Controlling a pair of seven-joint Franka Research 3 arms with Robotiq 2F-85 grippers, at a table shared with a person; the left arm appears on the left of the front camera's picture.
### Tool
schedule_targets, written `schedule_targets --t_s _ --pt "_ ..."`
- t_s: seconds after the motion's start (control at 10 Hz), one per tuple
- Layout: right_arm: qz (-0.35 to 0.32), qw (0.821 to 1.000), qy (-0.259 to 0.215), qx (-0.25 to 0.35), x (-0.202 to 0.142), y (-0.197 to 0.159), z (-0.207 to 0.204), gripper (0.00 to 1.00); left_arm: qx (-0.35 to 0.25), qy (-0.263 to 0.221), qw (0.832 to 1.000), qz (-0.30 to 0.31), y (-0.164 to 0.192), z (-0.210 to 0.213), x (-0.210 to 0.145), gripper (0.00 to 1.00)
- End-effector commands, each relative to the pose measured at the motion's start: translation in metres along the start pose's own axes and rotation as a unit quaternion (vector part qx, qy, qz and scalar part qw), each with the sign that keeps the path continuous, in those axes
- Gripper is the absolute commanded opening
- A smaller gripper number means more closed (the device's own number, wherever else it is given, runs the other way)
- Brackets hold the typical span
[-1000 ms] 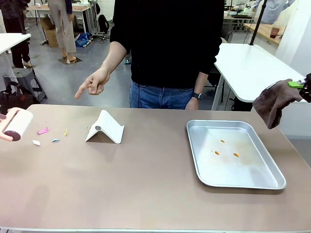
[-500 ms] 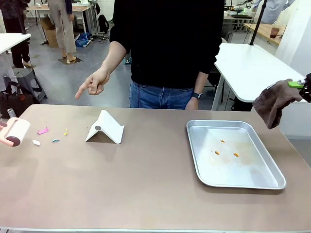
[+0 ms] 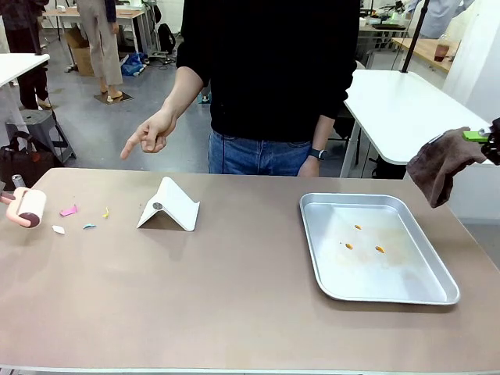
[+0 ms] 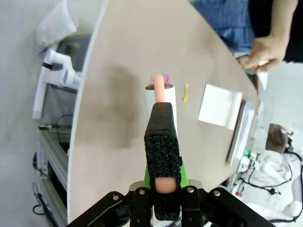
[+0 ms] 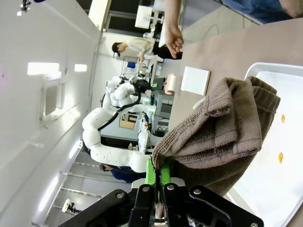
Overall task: Clean the surface of the table.
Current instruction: If a person points to the right, clean the right side of the table with your right hand, and if they point to the left, clean the left side with your left hand.
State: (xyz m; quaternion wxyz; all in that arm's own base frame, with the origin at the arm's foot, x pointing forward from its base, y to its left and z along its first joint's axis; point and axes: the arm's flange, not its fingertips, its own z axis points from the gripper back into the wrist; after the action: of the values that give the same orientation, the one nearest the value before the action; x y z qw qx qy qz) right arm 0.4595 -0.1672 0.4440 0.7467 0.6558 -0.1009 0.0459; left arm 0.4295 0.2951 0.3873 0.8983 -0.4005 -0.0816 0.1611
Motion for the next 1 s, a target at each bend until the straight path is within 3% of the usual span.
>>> schedule_targets --t_s 0.0,0.9 --pt "-0.004 1.0 -0.003 0.004 0.004 0.005 0.002 0.0 -0.005 -0.009 1.0 0.006 0.001 -0.008 0.009 0.22" --pt "-0.004 1.0 -0.003 0.004 0.004 0.005 0.002 0.0 0.019 0.042 0.999 0.01 -0.007 -0.055 0.03 0.22"
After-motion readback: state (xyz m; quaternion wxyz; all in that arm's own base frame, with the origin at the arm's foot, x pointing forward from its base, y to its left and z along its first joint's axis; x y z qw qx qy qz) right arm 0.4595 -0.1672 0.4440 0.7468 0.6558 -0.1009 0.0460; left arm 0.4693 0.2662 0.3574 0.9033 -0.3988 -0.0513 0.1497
